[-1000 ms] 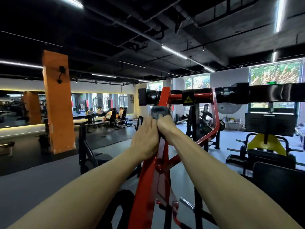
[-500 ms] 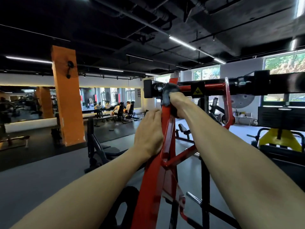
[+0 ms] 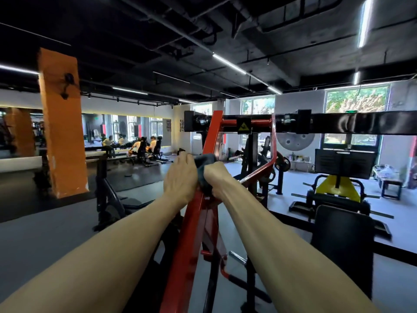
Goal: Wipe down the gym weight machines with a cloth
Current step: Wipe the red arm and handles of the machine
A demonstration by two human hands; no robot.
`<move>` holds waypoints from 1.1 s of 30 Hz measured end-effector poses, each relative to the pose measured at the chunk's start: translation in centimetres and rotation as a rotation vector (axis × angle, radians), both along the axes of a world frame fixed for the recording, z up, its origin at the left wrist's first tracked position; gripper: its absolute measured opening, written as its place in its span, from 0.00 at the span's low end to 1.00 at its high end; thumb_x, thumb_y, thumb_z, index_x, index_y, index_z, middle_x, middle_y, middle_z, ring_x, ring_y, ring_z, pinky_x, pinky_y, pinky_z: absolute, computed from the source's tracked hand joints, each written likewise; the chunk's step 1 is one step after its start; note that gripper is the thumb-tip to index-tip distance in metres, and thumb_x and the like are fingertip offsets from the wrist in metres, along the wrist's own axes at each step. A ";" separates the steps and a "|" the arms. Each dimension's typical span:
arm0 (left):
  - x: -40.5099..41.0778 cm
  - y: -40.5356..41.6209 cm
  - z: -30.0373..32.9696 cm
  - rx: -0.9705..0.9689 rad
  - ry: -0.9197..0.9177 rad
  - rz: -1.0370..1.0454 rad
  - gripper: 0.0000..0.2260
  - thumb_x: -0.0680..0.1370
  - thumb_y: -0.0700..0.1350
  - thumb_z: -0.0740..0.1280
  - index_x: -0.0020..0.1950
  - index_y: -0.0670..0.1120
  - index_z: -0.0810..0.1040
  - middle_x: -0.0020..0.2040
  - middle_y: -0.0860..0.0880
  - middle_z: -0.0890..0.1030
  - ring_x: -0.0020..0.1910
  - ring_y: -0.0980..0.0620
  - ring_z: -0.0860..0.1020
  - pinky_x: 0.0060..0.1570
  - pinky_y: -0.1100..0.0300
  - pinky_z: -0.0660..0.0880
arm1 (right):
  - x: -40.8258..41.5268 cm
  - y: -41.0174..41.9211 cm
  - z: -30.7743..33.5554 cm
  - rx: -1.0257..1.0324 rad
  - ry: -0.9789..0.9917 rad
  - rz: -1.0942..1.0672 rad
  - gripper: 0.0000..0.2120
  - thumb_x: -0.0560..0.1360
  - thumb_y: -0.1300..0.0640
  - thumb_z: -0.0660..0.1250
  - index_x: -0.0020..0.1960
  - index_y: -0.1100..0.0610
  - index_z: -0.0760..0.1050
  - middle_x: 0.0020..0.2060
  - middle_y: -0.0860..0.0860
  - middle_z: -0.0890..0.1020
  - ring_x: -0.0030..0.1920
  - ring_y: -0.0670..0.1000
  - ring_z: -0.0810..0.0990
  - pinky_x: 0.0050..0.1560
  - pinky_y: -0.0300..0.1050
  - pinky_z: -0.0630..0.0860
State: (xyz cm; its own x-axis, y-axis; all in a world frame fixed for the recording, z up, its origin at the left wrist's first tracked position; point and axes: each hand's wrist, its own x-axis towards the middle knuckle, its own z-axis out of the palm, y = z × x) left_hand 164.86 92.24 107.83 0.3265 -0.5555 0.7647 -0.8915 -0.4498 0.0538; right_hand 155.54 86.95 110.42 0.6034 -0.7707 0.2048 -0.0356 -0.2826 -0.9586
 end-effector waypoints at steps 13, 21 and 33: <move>-3.7 1.9 1.8 0.110 -0.057 -0.182 0.15 0.80 0.34 0.62 0.67 0.40 0.71 0.65 0.42 0.72 0.61 0.41 0.72 0.54 0.51 0.71 | -10.2 -0.5 0.7 -0.232 -0.191 -0.139 0.10 0.86 0.57 0.53 0.53 0.56 0.72 0.41 0.50 0.76 0.39 0.46 0.75 0.42 0.41 0.73; -3.8 1.3 0.0 0.136 -0.026 -0.184 0.11 0.82 0.38 0.61 0.64 0.40 0.71 0.63 0.42 0.73 0.59 0.42 0.73 0.54 0.50 0.72 | -6.0 -0.1 -9.9 -1.295 0.781 -0.205 0.30 0.79 0.58 0.42 0.79 0.65 0.58 0.79 0.61 0.62 0.80 0.60 0.58 0.80 0.53 0.51; -2.4 -1.2 -0.7 0.099 -0.020 -0.226 0.13 0.76 0.39 0.63 0.60 0.40 0.71 0.61 0.42 0.72 0.55 0.41 0.73 0.55 0.48 0.74 | -6.0 -7.6 -7.3 -1.761 0.605 -0.187 0.16 0.71 0.60 0.51 0.55 0.59 0.72 0.51 0.56 0.78 0.52 0.59 0.78 0.60 0.53 0.74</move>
